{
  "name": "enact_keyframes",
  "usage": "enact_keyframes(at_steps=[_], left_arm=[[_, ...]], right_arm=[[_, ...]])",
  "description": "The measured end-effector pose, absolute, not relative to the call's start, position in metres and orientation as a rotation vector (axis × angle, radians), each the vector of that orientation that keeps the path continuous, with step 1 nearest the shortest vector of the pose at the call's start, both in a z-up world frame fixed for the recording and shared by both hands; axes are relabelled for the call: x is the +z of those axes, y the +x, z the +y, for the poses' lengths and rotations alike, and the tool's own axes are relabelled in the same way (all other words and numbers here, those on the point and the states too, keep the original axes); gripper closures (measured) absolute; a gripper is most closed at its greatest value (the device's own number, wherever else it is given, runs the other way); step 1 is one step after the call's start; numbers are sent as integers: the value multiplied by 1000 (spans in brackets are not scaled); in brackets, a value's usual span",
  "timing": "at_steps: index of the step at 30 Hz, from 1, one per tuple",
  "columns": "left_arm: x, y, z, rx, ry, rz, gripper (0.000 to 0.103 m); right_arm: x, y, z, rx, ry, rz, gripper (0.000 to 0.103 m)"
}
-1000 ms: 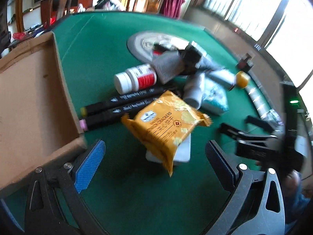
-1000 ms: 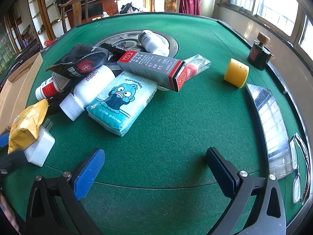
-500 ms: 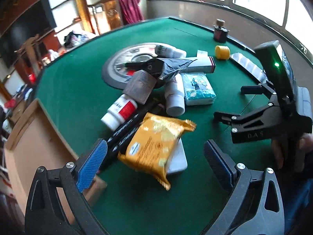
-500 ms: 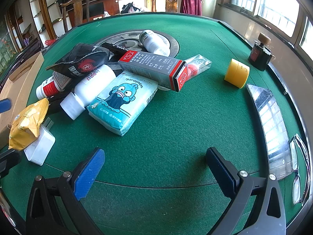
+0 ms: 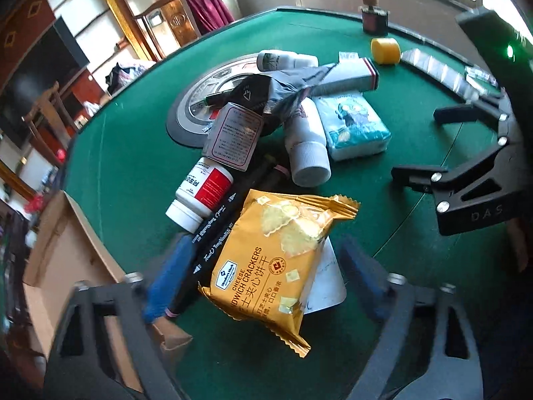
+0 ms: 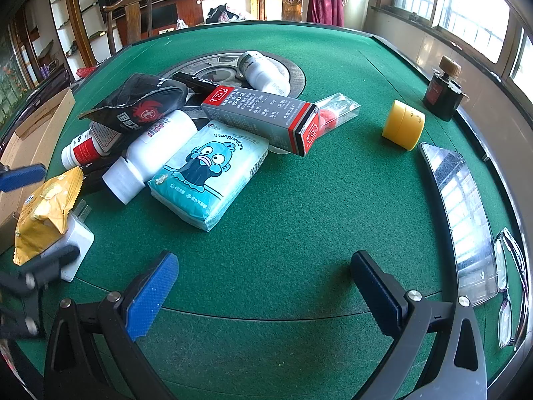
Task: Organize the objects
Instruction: 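Grasp the yellow cheese crackers packet with the left gripper, then lift the crackers packet with the left gripper while the right gripper grasps the blue tissue pack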
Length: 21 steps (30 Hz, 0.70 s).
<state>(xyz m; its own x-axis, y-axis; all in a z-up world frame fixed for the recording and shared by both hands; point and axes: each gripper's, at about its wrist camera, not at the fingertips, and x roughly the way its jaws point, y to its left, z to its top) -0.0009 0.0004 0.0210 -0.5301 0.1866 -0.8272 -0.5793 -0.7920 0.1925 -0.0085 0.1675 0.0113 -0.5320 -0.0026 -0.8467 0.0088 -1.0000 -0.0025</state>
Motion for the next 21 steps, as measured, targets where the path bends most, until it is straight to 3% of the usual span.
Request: enact_keyframes(at_steps=[3, 6, 16, 21], left_arm=[[24, -1, 2, 2304, -1181, 582, 35], [22, 0, 6, 2270, -1204, 539, 55], [38, 34, -36, 2390, -1147, 183, 56], [31, 63, -70, 2474, -1209, 108, 56]], right_arm=[[11, -8, 167, -2744, 1517, 10, 0], [11, -8, 167, -2744, 1516, 10, 0], [11, -8, 167, -2741, 1514, 13, 0], [11, -8, 166, -2740, 1513, 14, 0]])
